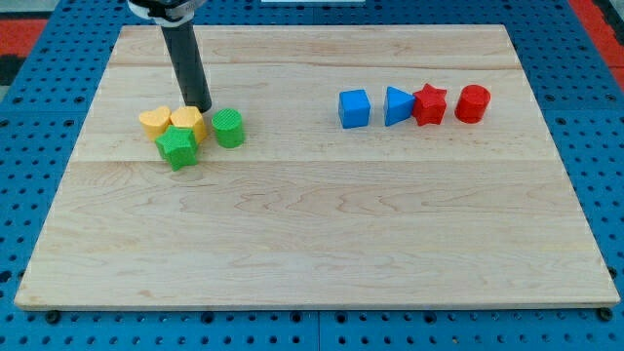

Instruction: Make a horizontal line with the yellow heart yellow pentagon and green circle

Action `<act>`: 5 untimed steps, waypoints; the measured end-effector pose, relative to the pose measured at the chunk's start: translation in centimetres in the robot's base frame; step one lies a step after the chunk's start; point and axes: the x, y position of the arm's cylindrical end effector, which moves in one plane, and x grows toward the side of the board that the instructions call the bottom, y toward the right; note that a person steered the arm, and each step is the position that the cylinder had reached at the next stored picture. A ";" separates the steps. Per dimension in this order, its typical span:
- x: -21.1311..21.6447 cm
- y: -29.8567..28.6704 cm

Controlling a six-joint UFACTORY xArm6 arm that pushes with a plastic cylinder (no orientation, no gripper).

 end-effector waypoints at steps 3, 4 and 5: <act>-0.2 -2.7; 0.0 -4.0; 0.4 -4.1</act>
